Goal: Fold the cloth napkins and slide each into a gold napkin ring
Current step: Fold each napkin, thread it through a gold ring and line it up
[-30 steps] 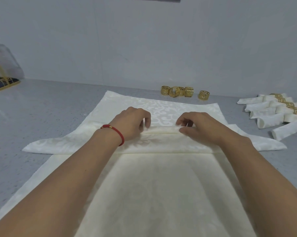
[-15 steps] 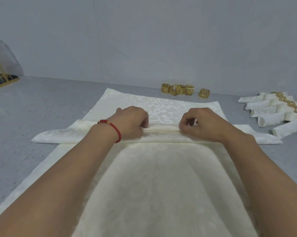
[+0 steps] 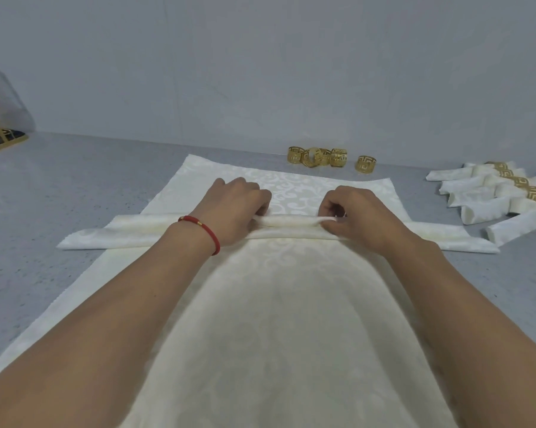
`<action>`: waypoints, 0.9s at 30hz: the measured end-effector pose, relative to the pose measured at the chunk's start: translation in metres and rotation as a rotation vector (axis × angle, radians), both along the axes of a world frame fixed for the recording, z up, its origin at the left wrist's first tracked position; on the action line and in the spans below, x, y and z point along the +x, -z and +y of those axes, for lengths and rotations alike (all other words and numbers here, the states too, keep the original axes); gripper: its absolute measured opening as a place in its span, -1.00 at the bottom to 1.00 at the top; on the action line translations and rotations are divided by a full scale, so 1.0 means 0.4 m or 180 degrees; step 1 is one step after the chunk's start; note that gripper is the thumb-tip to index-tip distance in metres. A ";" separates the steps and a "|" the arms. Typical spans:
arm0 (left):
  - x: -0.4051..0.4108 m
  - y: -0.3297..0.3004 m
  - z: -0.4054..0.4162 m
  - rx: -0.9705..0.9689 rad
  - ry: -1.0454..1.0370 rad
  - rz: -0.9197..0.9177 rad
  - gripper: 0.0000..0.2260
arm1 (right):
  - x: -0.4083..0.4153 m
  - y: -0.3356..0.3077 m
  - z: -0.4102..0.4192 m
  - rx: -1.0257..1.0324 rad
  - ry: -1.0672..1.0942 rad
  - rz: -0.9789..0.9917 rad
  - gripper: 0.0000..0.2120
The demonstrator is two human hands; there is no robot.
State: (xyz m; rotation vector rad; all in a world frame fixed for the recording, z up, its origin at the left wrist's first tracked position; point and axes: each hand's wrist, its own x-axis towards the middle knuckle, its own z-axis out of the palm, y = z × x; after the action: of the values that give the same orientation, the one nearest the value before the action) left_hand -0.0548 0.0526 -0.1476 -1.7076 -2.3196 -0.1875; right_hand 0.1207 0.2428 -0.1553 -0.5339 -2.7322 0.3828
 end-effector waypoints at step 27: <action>0.128 -0.009 -0.027 -0.1071 -0.0314 -0.0344 -0.82 | -0.053 -0.022 -0.125 0.0512 -0.0062 0.0049 -0.61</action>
State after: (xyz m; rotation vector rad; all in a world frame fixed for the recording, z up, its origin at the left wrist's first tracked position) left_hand -0.0037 0.0418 -0.1440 -1.7599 -2.6293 0.1417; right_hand 0.0994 0.1926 -0.1465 -0.4597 -2.7246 0.1690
